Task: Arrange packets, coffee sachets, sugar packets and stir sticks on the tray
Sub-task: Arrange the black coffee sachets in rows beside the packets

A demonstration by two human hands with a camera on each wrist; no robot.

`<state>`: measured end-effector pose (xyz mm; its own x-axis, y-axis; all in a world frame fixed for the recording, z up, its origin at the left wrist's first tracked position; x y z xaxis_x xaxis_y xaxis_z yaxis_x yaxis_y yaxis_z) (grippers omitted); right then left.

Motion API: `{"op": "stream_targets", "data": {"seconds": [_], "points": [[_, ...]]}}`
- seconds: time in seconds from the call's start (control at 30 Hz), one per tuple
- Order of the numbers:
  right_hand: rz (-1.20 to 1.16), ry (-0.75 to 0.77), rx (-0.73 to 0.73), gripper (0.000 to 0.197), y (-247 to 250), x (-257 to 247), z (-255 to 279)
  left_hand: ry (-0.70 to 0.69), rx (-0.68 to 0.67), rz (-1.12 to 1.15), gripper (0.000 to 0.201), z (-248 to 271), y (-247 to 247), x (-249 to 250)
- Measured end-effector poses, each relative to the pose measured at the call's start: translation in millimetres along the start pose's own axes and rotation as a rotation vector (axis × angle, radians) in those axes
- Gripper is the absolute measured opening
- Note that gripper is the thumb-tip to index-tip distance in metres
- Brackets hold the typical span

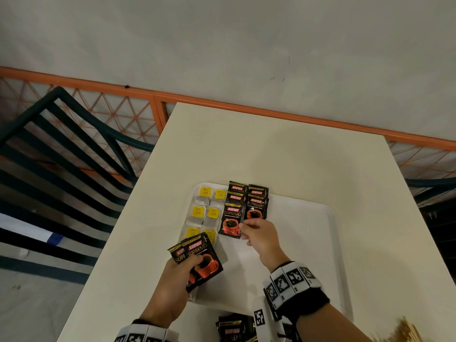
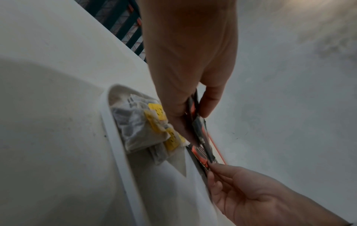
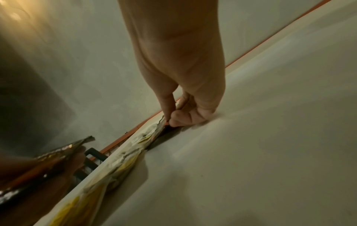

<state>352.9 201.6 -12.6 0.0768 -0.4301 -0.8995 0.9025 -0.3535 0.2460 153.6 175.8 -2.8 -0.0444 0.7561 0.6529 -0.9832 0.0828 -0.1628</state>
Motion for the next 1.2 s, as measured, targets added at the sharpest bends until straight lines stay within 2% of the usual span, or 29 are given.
{"op": "stream_targets", "data": {"seconds": [0.27,0.5,0.57,0.7,0.8,1.03,1.13,1.2], "points": [[0.105,0.084,0.099,0.013,-4,7,-5,-0.024,-0.025,0.019,0.025,0,-3,3],[0.203,0.192,0.086,0.018,0,1,-1,-0.071,-0.045,-0.013,0.025,3,-7,7],[0.242,0.230,-0.038,0.018,0,-10,9,-0.079,-0.045,-0.012,0.024,4,-8,8],[0.253,0.162,-0.475,0.024,-2,-21,37,-0.084,-0.048,0.019,0.025,2,-11,9],[0.253,0.157,-0.581,0.016,-1,-17,48,-0.109,-0.062,0.005,0.029,2,-13,10],[0.138,0.136,-0.436,0.014,15,-9,44,-0.025,-0.092,0.072,0.021,0,-21,3],[0.065,0.096,-0.242,0.014,29,-3,34,0.028,-0.121,0.179,0.026,-1,-20,4],[0.021,0.055,-0.082,0.007,39,3,29,0.035,-0.138,0.189,0.032,-1,-21,6]]}}
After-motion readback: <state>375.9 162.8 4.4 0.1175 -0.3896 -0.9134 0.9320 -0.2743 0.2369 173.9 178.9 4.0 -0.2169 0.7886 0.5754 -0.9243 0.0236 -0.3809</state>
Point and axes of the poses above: each hand's wrist, its own z-axis away from the middle knuckle, its own y-axis out of the back of the hand, x = y × z, the point moved 3 cm from there along -z, towards the middle knuckle, and after that the axes turned 9 degrees about y, right-handed, at the moved point
